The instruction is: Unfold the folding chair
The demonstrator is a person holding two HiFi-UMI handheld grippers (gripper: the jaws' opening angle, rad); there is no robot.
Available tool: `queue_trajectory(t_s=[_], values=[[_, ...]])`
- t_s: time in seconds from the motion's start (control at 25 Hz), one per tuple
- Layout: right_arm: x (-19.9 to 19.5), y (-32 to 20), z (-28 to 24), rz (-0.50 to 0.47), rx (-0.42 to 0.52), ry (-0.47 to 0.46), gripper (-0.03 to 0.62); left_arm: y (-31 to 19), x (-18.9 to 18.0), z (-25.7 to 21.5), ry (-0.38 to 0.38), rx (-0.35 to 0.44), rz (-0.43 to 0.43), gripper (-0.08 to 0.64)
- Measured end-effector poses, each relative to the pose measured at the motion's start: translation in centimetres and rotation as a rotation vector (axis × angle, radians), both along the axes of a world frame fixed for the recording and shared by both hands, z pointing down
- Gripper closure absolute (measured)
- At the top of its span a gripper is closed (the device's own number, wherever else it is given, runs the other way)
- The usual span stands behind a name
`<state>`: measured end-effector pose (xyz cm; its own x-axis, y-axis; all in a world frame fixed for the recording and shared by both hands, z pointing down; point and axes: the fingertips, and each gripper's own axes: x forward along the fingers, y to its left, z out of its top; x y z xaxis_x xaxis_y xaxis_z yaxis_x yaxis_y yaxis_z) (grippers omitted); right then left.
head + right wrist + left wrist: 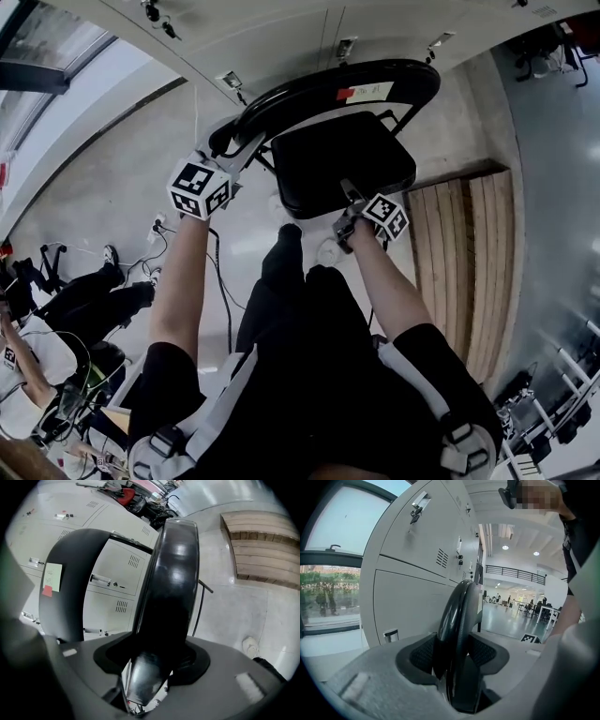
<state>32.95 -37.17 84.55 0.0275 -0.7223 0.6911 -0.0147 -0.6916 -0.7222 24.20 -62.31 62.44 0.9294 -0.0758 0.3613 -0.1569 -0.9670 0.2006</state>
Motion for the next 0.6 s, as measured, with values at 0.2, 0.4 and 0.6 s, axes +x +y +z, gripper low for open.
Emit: queue_trajectory(t_s=[0.2, 0.4, 0.6], values=[[-0.9, 2.4, 1.9, -0.002, 0.04, -0.017, 0.364, -0.2, 0.1, 1.0, 0.017, 0.006, -0.006, 0.356], [-2.3, 6.2, 4.8, 0.003, 0.064, -0.04, 0.357, 1.0, -0.4, 2.4, 0.032, 0.009, -0.011, 0.356], [-3.0, 8.2, 6.4, -0.006, 0.09, -0.058, 0.351, 2.3, -0.9, 2.7, 0.081, 0.01, -0.015, 0.357]])
